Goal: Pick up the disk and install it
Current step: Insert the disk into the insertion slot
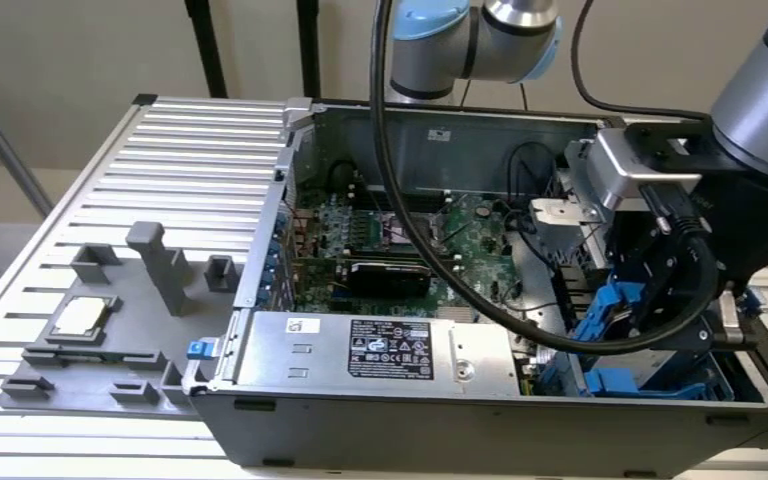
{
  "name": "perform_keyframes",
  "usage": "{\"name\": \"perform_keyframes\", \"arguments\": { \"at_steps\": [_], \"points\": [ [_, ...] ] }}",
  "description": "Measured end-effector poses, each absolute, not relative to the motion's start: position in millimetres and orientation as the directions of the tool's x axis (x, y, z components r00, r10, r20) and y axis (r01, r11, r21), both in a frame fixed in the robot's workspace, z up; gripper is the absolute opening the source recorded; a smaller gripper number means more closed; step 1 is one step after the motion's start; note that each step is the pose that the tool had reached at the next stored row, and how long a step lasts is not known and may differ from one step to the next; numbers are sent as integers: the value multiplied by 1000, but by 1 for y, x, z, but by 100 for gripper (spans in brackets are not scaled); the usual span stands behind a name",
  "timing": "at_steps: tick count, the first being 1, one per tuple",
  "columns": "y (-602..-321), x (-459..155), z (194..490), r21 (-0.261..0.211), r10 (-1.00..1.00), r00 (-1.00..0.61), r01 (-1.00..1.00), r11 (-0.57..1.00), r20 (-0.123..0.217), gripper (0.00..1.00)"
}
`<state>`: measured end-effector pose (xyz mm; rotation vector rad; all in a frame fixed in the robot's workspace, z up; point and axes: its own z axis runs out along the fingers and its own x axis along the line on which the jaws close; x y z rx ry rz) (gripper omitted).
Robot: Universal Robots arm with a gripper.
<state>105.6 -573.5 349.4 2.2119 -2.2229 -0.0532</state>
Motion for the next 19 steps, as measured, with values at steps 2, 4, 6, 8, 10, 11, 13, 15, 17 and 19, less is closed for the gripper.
{"name": "perform_keyframes", "arguments": {
  "at_steps": [2,4,6,8,10,11,13,15,17,19],
  "points": [
    [-574,106,349,30,-1000,-5,-1000,5,-18,100],
    [-574,106,349,31,-1000,-5,-1000,5,-17,100],
    [-574,106,349,31,-1000,-5,-999,5,-17,100],
    [-574,106,349,31,-1000,-5,-1000,4,-18,100],
    [-574,108,349,31,-1000,-5,-1000,4,-18,100],
    [-574,109,349,31,-1000,-4,-1000,4,-18,100],
    [-574,111,349,31,-1000,-4,-1000,3,-18,100],
    [-574,111,349,31,-1000,-4,-1000,3,-18,100],
    [-574,111,349,31,-1000,-4,-1000,3,-18,100],
    [-574,111,349,31,-1000,-4,-1000,3,-18,100]
  ]
}}
